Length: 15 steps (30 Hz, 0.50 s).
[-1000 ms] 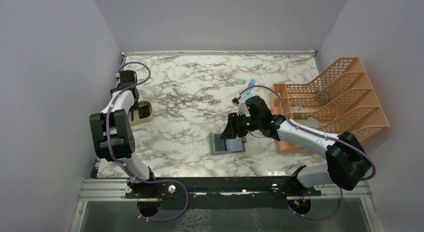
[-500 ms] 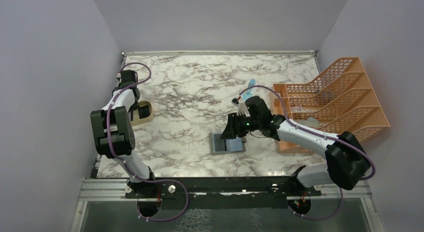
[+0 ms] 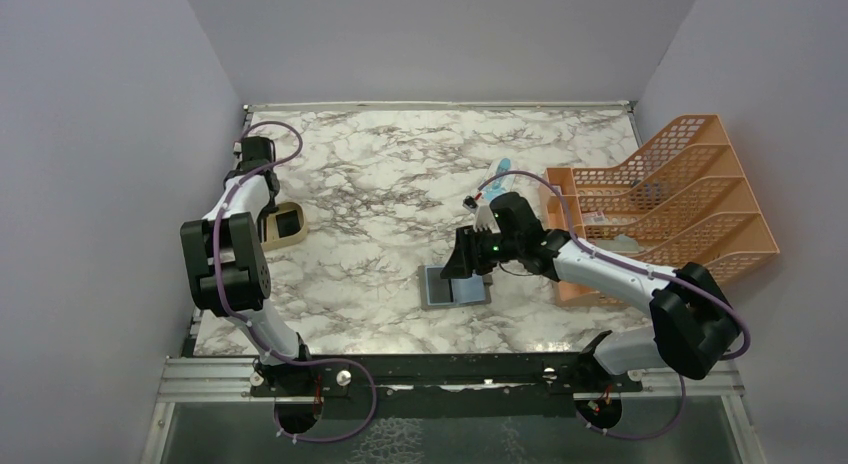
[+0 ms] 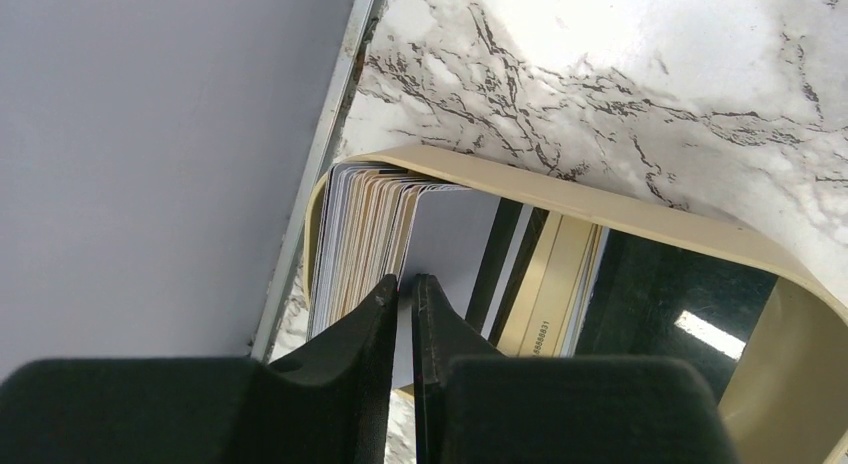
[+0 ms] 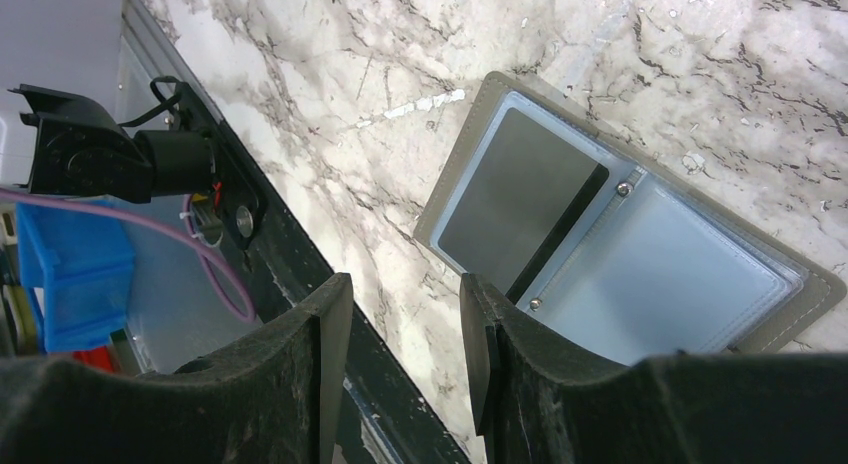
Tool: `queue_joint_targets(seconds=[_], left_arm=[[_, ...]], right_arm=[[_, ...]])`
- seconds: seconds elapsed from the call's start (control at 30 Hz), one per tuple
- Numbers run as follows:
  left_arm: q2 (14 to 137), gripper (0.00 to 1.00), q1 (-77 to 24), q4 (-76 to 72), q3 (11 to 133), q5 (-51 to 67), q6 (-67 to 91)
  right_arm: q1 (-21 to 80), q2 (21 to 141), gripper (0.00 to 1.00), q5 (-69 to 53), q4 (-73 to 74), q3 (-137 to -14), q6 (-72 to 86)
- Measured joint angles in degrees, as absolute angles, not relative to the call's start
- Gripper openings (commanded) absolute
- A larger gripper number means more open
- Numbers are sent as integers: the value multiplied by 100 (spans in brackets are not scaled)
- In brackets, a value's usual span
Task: Put the credit cards into the card holder
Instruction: Pick up the credit card from the storage box.
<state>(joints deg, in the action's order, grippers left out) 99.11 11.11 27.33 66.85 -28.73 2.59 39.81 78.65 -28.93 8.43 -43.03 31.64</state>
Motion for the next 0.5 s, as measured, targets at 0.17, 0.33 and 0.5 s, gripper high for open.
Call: queue_joint_targets(seconds=[0.17,0.33,0.5], left_arm=[[9911,0,1074,2902,6823,-2864,268],[9911,0,1050,3153,6976,-2504,357],[9762,0,1048,3380,7074,-1872,561]], right_arm=[[3981,7898,44,-2893,843,-4303,3164],[3981,7909,44,-2902,847,-4303,3159],[3981,7909,44,-2902,867,-4303,3159]])
